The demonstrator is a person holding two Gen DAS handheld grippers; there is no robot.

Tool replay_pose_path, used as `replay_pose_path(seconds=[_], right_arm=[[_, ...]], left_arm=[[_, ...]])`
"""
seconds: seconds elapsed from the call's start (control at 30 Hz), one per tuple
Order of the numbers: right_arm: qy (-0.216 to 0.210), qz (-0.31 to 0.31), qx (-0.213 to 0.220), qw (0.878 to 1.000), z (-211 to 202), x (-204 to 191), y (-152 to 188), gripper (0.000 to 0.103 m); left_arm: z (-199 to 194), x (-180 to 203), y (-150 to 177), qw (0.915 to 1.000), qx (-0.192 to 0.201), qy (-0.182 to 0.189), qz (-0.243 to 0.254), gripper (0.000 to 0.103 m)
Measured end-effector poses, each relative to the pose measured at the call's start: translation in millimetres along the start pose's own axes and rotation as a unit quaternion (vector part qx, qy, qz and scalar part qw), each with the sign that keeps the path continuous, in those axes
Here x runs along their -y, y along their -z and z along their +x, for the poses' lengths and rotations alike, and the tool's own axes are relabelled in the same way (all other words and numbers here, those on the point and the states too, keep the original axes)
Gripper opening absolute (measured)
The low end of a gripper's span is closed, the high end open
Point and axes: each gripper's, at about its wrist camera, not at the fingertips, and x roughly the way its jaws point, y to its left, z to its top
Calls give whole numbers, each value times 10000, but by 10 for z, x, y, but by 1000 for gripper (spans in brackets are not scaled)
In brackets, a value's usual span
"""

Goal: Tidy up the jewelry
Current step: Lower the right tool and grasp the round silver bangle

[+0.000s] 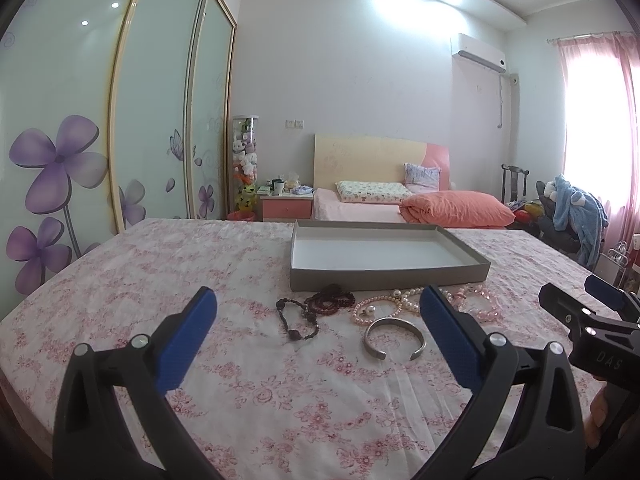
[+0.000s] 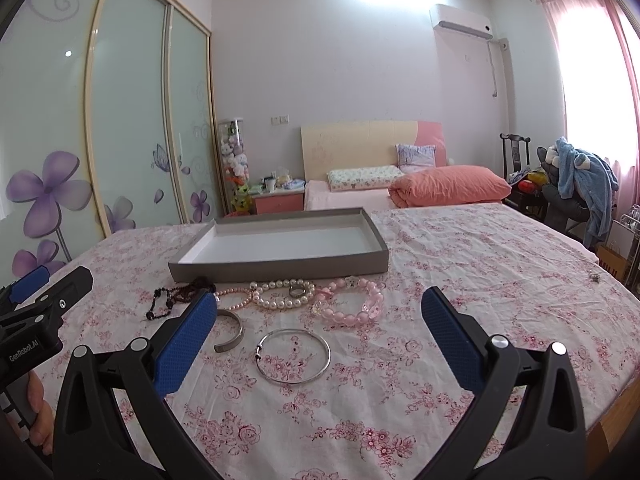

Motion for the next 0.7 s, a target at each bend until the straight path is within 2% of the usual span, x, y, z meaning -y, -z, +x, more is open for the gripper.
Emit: replay_pose_path(seconds=[0.03, 0.17, 0.23, 0.37, 0.53, 0.63, 0.7], right_arm=[[-10, -16, -68, 10000, 30, -22, -20, 101], [-220, -103, -844, 9961, 320, -56, -19, 101], [-278, -122, -1399, 9897, 511, -57, 12, 101], [-313, -127, -2191, 9751, 774, -61, 89, 101], [-295, -405, -2648, 9630, 915, -149, 162, 100], [-264, -507, -2890, 9556, 1029, -204, 212, 90], [-207, -598, -2872, 9558, 1050, -242, 208, 86]], left_arm=[[45, -19, -25, 10000, -71, -31, 11, 99], [216, -36, -43, 9987, -479, -175, 88, 99], [312, -58, -52, 9974, -698, -161, 90, 99], [503, -97, -63, 9933, -1151, -54, 70, 99], [714, -99, -43, 9859, -1668, 129, 108, 99], [803, -79, -29, 9820, -1873, 196, 152, 99], [831, -56, -20, 9804, -1942, 259, 190, 99]])
